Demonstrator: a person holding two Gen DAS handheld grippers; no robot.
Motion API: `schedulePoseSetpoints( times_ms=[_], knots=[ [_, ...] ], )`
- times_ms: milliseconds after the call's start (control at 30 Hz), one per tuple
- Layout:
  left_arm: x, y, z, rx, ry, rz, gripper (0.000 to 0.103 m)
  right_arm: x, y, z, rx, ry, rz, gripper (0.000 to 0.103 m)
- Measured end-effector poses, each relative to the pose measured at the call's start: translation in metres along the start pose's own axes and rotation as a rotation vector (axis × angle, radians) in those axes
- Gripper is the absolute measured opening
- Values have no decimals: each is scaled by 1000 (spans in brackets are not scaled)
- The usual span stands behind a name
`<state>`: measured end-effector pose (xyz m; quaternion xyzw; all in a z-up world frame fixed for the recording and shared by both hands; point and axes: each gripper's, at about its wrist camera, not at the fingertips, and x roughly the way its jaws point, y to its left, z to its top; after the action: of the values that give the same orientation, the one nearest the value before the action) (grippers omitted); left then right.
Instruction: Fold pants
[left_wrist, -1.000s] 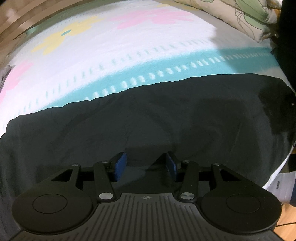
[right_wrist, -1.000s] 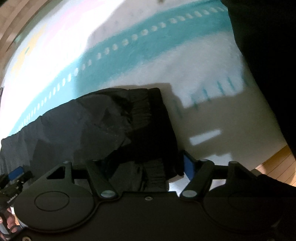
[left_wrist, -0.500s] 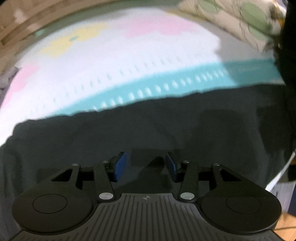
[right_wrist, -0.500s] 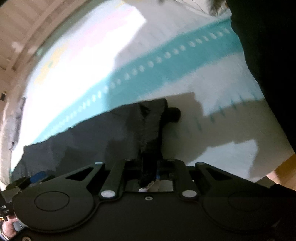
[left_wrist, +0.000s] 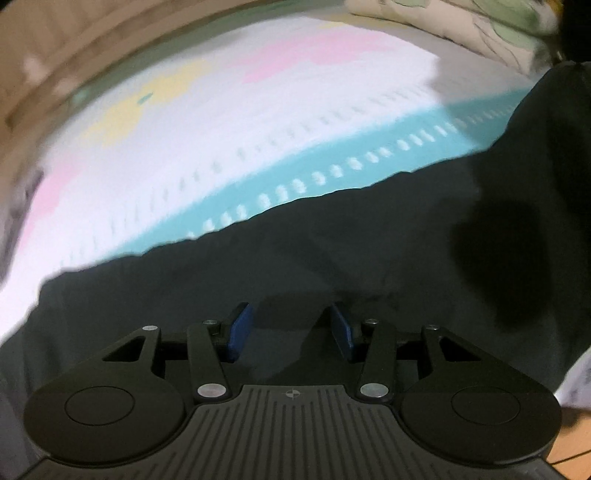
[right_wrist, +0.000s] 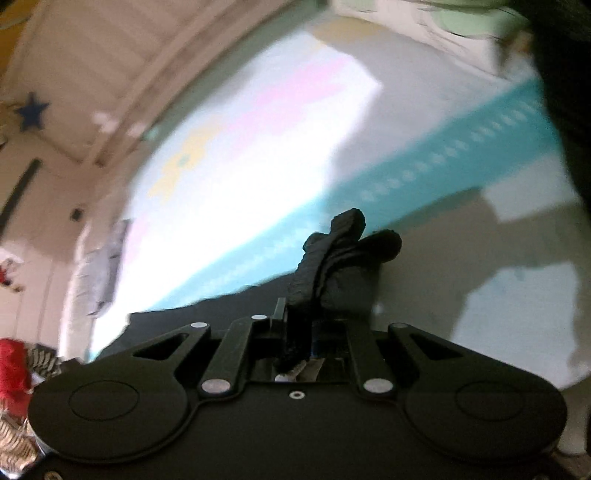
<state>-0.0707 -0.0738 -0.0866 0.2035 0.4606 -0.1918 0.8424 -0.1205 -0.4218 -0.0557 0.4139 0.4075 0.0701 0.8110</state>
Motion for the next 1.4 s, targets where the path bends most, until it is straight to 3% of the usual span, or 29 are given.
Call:
schedulePoseSetpoints(
  times_ms=[100,267,433,633,800,900,967,1033,1100,1167,1233,1400],
  knots=[
    [-10,30,1,-95,14,-3,45,13,35,1,-60,8,57,18],
    [-36,100,-6,-284,-26,77,45,48,105,-3,-164,54,160,18],
    [-63,173,-22,-505,-81,157,45,103,179,-21,-264,154,236,18],
    [-78,214,-35,-600,-117,226,45,175,254,-61,-403,285,263,18],
    [-80,224,-42,-619,-115,212,45,218,274,-98,-479,382,214,20],
    [-84,224,-46,-598,-117,206,45,233,277,-108,-477,406,210,32],
    [-84,223,-47,-583,-123,209,46,233,271,-108,-445,406,223,63],
    [-84,219,-46,-572,-126,203,46,225,269,-106,-406,368,230,86],
    [-81,212,-45,-554,-119,188,46,210,261,-96,-399,315,237,87],
    [-75,200,-43,-511,-102,168,46,205,260,-89,-385,280,230,102],
    [-68,185,-43,-458,-84,158,46,194,247,-80,-342,223,201,103],
    [-42,150,-45,-366,-14,110,46,183,203,-64,-262,180,61,103]
  ],
)
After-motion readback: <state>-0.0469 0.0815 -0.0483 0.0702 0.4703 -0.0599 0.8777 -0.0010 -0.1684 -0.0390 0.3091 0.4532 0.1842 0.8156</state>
